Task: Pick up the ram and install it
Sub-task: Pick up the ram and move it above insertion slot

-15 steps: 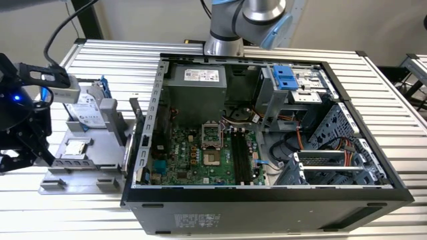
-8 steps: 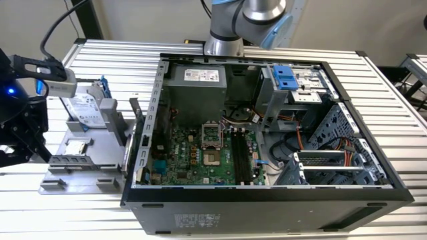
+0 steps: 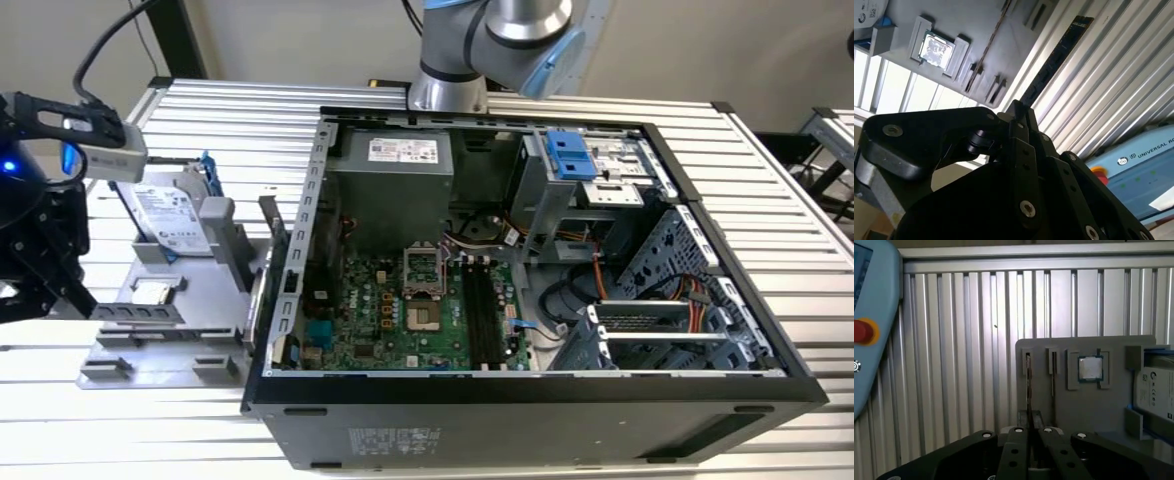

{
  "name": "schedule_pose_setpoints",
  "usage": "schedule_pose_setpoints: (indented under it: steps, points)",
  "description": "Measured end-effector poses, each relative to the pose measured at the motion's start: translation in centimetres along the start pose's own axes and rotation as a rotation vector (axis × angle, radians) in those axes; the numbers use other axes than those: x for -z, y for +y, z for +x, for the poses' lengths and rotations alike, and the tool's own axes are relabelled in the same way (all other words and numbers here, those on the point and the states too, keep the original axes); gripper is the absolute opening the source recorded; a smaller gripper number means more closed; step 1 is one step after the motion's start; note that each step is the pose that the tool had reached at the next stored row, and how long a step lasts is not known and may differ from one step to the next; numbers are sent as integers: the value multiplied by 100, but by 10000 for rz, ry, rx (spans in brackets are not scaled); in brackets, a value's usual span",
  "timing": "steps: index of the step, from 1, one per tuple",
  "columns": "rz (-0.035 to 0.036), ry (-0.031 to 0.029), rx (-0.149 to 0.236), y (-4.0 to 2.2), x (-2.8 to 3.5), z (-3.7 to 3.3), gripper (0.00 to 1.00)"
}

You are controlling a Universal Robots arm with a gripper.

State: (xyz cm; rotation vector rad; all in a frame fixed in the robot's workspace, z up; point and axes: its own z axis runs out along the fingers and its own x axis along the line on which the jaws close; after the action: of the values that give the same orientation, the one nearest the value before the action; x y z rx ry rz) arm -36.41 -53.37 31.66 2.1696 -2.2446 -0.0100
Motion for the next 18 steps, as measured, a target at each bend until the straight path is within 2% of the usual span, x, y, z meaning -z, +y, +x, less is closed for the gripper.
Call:
schedule_pose_setpoints:
  steps: [8,10,14,18]
  points:
    - [18,-1,0,3,136,-19,0]
    - [59,-5,-1,4,173,-20,0]
    - [188,-32,-1,5,227,-20,0]
    - [223,-37,-2,7,318,-22,0]
